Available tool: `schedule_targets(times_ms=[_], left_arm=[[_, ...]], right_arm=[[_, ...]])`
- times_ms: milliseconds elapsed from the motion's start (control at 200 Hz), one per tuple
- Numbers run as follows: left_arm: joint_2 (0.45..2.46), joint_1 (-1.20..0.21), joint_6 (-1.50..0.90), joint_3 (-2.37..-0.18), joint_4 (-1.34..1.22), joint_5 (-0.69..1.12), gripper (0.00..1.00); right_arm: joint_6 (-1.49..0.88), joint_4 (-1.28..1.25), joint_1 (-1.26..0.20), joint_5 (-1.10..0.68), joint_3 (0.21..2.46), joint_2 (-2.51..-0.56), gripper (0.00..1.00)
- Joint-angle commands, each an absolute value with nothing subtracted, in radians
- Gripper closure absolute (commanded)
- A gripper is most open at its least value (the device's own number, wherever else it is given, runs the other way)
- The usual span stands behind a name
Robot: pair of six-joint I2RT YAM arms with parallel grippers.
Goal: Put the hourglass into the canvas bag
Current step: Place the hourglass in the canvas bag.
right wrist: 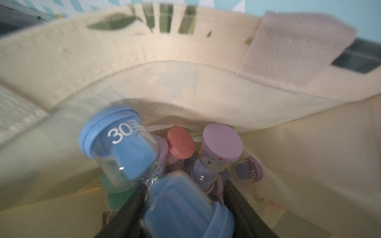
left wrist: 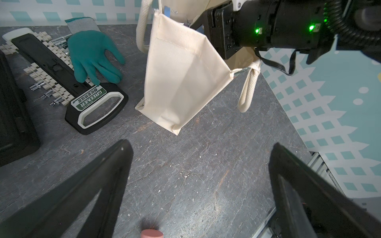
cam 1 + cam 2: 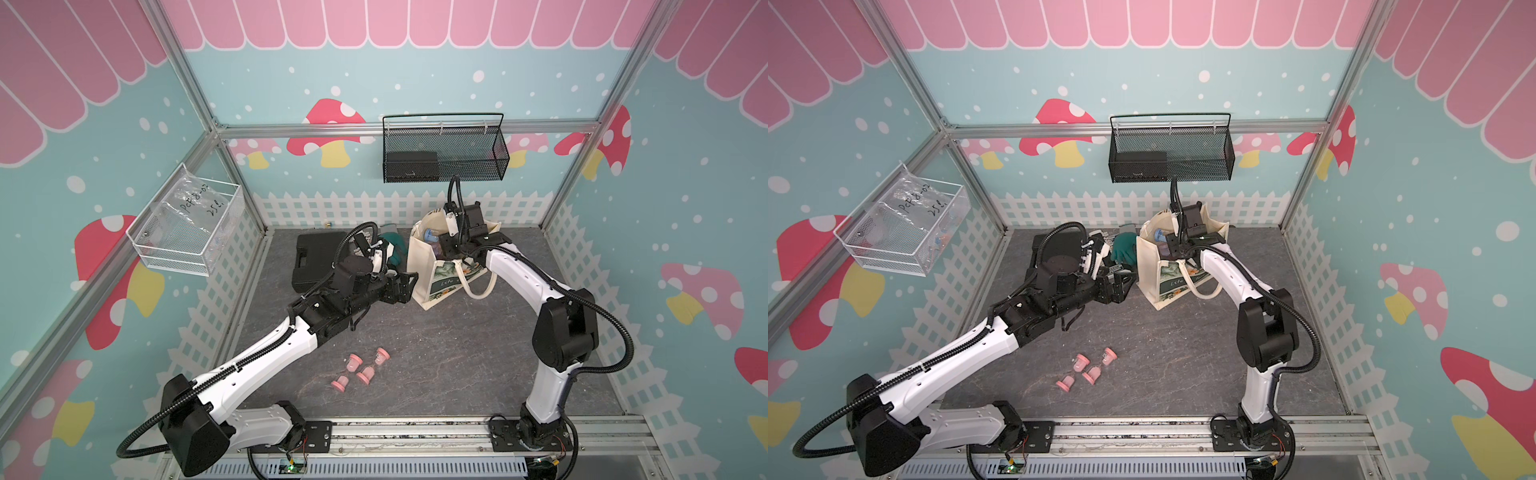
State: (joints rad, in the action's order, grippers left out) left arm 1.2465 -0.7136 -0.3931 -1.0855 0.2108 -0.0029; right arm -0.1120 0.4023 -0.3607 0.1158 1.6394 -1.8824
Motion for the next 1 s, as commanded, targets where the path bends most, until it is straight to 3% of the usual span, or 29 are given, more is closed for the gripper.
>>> schedule_targets(times_ms=[0, 375, 996], left_arm=[[1.240, -0.706, -0.402, -1.100, 0.192, 0.000, 0.01], [1.233, -0.706, -0.404, -1.100, 0.192, -0.008, 0.01], [1.144, -0.675, -0.403, -1.037, 0.244, -0.063, 0.01]], right_arm=[[-0.094, 0.418, -0.358, 0.125, 1.647, -1.891, 0.40], [-0.090, 0.404, -0.361, 0.070, 1.654, -1.834, 0.24], [-0.137, 0.233, -0.431, -0.200, 1.446, -1.454, 0.20]])
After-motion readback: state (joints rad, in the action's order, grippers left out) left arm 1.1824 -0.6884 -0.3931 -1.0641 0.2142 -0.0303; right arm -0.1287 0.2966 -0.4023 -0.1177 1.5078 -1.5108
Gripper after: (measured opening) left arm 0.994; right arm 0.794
